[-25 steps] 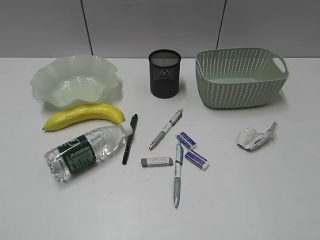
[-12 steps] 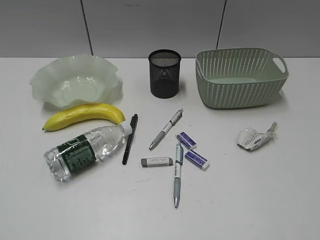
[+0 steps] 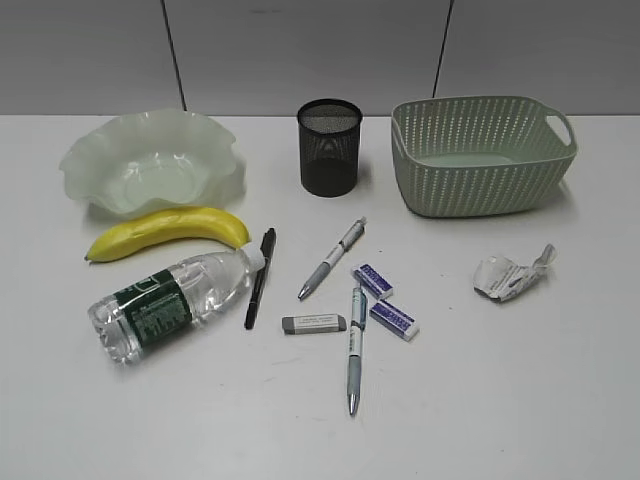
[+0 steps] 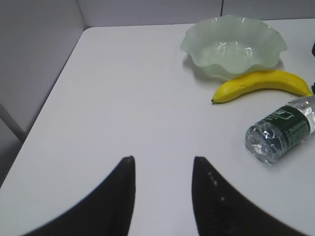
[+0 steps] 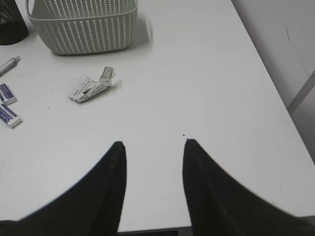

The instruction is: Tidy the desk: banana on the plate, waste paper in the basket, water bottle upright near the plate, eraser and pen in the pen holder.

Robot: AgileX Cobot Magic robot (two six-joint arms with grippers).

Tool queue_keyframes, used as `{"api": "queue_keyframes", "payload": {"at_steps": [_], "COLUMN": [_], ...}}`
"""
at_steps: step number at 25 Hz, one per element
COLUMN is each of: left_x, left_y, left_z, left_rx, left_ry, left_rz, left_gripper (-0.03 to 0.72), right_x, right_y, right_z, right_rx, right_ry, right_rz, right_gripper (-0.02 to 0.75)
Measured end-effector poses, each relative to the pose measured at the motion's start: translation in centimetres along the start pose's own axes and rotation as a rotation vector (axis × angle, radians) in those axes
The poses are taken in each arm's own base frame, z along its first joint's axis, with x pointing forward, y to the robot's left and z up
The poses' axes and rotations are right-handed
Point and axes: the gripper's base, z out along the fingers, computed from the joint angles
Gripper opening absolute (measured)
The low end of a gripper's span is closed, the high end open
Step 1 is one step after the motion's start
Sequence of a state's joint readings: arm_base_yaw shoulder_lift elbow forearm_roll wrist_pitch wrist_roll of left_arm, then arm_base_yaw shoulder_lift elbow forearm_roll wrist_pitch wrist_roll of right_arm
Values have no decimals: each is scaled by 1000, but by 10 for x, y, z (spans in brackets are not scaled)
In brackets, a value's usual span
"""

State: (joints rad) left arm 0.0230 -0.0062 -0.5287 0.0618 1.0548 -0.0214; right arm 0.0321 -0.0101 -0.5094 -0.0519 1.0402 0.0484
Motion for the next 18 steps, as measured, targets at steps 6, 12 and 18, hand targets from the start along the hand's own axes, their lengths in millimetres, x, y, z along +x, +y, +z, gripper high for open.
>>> {"api": "queue_keyframes", "payload": {"at_steps": [6,12,18], "left_x": [0,0,-28], "left_y": [0,-1,-5], "left_z": [0,0,2], "left_rx": [0,8,77], "left_ry": [0,-1,-141], "left_rz": [0,-2,-26], "left_gripper": [290,290,252], "right_x": [0,0,0], "right_y": [0,0,0], "right_z": [0,0,0], "right_rx": [0,0,-1], "right_ry": [0,0,0], "right_rz": [0,0,0], "right_gripper": [318,318,318]}}
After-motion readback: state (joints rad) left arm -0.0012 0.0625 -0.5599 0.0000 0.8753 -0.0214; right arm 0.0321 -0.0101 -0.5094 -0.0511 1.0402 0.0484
